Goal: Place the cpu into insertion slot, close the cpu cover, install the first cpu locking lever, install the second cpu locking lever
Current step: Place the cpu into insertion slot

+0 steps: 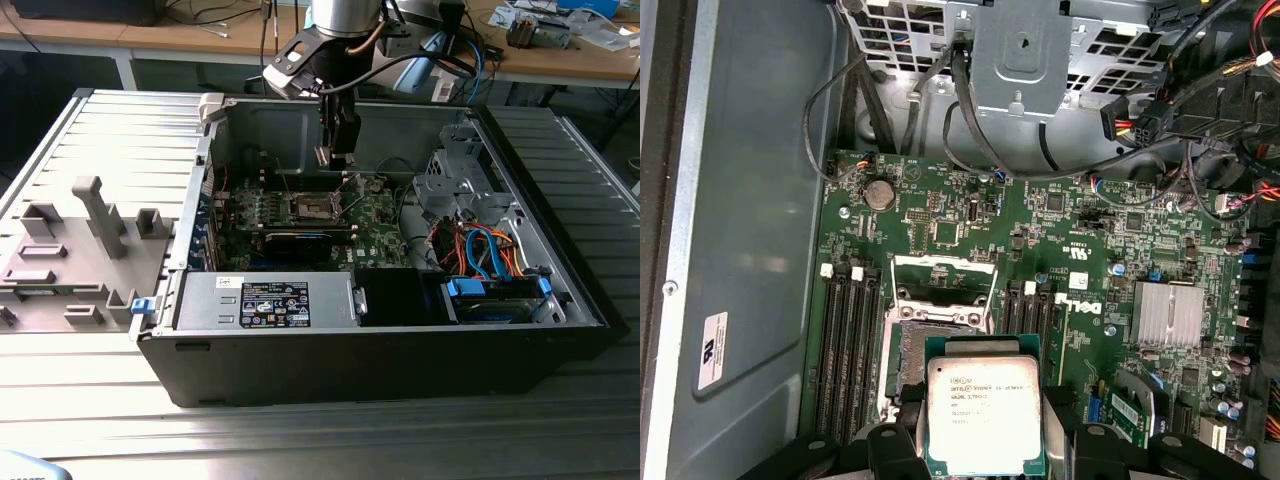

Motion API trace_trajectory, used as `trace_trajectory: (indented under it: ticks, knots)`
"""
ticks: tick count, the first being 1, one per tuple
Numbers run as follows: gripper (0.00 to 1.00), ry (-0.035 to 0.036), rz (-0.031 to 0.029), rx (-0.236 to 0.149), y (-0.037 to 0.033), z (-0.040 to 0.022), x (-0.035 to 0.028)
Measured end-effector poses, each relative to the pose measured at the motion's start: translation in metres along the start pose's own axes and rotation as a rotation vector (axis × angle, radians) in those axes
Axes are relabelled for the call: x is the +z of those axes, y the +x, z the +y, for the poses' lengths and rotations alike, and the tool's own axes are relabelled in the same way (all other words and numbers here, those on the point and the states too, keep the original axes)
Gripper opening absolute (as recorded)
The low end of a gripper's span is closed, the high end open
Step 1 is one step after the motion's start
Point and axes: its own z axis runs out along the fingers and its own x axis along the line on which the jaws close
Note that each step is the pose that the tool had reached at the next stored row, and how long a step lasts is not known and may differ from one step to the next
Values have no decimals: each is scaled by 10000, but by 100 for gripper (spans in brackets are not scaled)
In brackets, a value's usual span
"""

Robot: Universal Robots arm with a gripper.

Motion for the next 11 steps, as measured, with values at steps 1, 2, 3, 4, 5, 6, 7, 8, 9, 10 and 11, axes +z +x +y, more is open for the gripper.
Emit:
trace_trajectory:
  ticks: [1,2,3,4,5,6,7,8,9,10,11]
  knots:
    - [55,0,-1,7,0,0,0]
    - [55,1,0,17,0,0,0]
    - [55,1,0,24,0,0,0]
    - [55,1,-1,38,0,0,1]
    - [55,2,-1,49,0,0,1]
    - [55,2,-1,56,0,0,1]
    - [55,2,-2,68,0,0,1]
    - [55,2,-1,76,0,0,1]
    - [55,3,-2,88,0,0,2]
    - [55,3,-2,97,0,0,2]
    - [55,4,-2,106,0,0,2]
